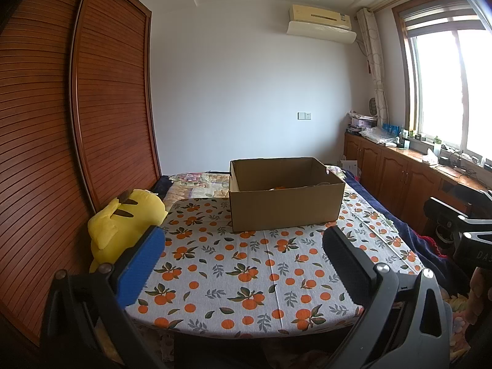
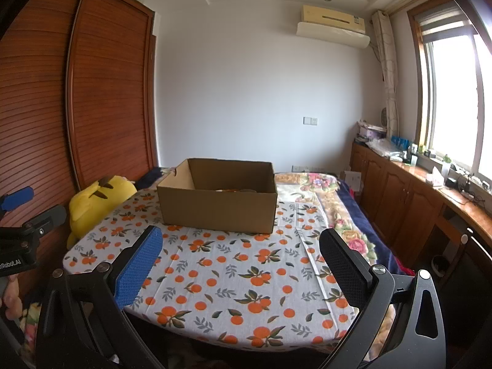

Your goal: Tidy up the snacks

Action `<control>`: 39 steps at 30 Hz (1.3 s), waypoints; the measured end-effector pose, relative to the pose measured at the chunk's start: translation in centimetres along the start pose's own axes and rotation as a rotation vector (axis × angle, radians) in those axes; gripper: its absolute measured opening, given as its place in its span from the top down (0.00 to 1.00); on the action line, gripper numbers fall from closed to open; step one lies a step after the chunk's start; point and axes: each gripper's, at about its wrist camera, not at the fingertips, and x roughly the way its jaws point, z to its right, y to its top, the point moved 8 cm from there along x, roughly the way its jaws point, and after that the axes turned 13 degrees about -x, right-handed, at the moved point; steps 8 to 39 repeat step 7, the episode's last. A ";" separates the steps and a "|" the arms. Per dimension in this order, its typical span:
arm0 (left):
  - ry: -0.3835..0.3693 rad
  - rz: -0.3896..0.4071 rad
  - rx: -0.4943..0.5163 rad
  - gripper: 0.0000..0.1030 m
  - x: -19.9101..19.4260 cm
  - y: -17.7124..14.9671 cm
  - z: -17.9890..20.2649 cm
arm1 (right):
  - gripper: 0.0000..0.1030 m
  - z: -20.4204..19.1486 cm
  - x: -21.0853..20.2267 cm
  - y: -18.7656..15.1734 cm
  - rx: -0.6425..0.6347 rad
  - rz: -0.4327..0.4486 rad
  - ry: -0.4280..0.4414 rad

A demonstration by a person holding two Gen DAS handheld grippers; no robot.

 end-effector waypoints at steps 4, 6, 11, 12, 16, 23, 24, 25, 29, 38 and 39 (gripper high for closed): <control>0.000 -0.001 -0.001 0.00 0.0 0.0 0.0 | 0.00 -0.1 0.0 0.0 -0.002 0.001 -0.001; 0.000 0.000 0.000 0.00 0.0 0.0 0.0 | 0.00 -0.1 0.0 0.0 -0.001 0.001 0.000; 0.000 0.001 0.000 0.00 0.0 0.0 0.0 | 0.00 -0.1 0.0 0.0 -0.001 0.001 0.000; 0.000 0.001 0.000 0.00 0.0 0.0 0.0 | 0.00 -0.1 0.0 0.0 -0.001 0.001 0.000; 0.000 0.001 0.000 0.00 0.0 0.0 0.0 | 0.00 -0.1 0.0 0.0 -0.001 0.001 0.000; 0.000 0.001 0.000 0.00 0.0 0.0 0.0 | 0.00 -0.1 0.0 0.0 -0.001 0.001 0.000; 0.000 0.001 0.000 0.00 0.0 0.0 0.0 | 0.00 -0.1 0.0 0.0 -0.001 0.001 0.000; 0.000 0.001 0.000 0.00 0.0 0.0 0.0 | 0.00 -0.1 0.0 0.0 -0.001 0.001 0.000; 0.000 0.001 0.000 0.00 0.0 0.0 0.0 | 0.00 -0.1 0.0 0.0 -0.001 0.001 0.000; 0.000 0.001 0.000 0.00 0.0 0.0 0.0 | 0.00 -0.1 0.0 0.0 -0.001 0.001 0.000; 0.000 0.001 0.000 0.00 0.0 0.0 0.0 | 0.00 -0.1 0.0 0.0 -0.001 0.001 0.000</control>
